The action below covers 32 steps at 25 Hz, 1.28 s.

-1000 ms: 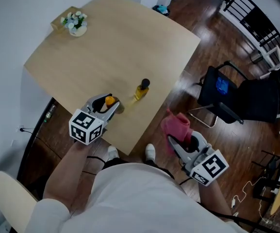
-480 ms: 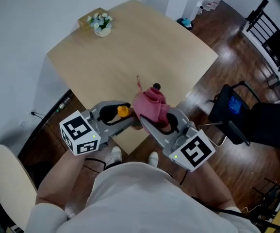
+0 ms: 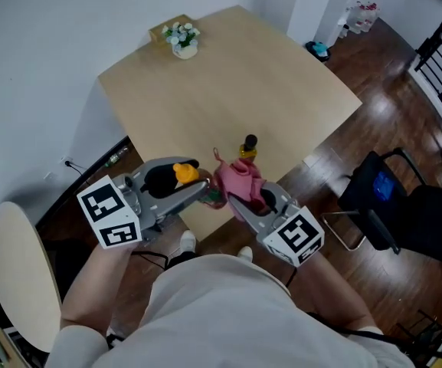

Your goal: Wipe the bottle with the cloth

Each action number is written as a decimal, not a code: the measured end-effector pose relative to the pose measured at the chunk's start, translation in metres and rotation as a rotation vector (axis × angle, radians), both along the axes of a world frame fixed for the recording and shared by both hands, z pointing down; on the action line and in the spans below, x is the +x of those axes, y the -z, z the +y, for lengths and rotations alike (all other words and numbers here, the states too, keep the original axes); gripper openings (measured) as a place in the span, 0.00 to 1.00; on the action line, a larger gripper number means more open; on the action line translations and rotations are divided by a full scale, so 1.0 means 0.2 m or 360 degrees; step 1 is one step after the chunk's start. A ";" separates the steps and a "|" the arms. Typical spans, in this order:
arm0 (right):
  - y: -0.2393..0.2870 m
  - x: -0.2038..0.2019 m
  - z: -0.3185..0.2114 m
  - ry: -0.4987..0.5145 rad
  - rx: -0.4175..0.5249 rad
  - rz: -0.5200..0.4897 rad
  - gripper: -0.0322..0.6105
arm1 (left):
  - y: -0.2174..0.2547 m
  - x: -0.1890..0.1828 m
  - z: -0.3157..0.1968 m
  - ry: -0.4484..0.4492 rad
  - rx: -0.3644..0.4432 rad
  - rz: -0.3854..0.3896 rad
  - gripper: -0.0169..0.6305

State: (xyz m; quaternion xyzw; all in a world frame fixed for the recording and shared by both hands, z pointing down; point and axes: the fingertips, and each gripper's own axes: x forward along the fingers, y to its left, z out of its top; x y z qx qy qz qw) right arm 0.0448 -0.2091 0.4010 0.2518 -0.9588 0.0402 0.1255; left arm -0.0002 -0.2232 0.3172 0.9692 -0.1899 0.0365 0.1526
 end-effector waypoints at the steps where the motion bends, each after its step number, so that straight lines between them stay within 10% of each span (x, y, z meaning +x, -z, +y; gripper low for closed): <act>1: -0.05 0.03 0.00 -0.0012 -0.0042 0.0002 0.17 | 0.01 0.01 0.00 0.0021 0.0002 0.0005 0.27; 5: -0.08 0.16 0.02 -0.0043 -0.0086 -0.0027 0.17 | 0.03 0.03 -0.02 0.0106 -0.0016 -0.0013 0.27; 12: 0.35 0.05 0.14 0.0148 0.0269 0.0010 0.17 | -0.06 0.05 -0.07 0.0198 -0.0064 -0.0069 0.27; 26: -0.05 0.07 0.23 0.0008 0.0043 0.0155 0.17 | 0.09 0.04 -0.05 0.0228 -0.0049 0.0018 0.27; 32: 0.23 -0.04 0.34 0.0100 0.0216 0.0167 0.17 | 0.03 0.02 -0.06 0.0247 -0.0074 0.0006 0.27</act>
